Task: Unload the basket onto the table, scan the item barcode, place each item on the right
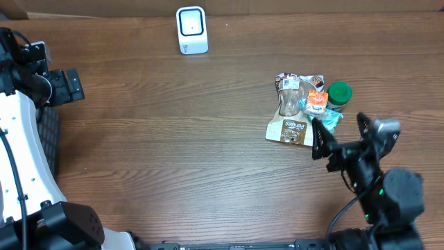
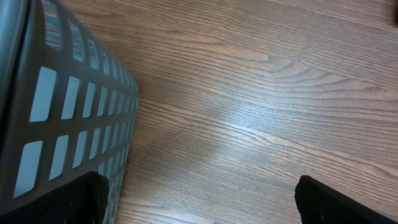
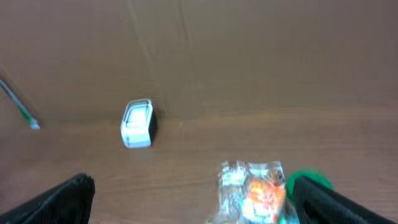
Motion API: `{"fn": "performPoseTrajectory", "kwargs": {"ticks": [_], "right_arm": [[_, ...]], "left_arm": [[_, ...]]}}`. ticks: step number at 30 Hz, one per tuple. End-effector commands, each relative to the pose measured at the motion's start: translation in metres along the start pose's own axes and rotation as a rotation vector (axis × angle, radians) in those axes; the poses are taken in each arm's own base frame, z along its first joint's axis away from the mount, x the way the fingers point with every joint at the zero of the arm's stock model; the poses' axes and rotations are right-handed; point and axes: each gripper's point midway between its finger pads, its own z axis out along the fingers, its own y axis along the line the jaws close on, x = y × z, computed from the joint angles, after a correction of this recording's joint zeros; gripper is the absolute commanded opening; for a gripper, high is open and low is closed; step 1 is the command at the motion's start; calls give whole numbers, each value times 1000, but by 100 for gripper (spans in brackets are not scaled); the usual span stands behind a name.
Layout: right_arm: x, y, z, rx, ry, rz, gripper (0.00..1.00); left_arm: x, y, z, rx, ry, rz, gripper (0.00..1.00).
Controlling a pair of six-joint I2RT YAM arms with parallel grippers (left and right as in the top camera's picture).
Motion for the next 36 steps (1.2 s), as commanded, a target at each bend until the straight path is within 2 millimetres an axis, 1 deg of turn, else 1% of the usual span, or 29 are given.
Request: {"fn": "performPoseTrajectory", "kwargs": {"ticks": [1,5,7,14,36], "right_arm": [[23,-7,-3,1,-76,-11,100],[56,-14,-2,-12,-137,-14,100],[76,-18,0,-10,-128,-13,100],[114,-27,4,0,-100,-11,100],[114,-28,4,3,-100,-8,100]], "left_arm": [[-1,-3,0,2,-4,18,100],[-1,-3,0,2,-4,18,100],[-1,-3,0,2,-4,18,100],[-1,-3,0,2,-4,18,99],[-1,-3,0,2,-4,18,100]]}}
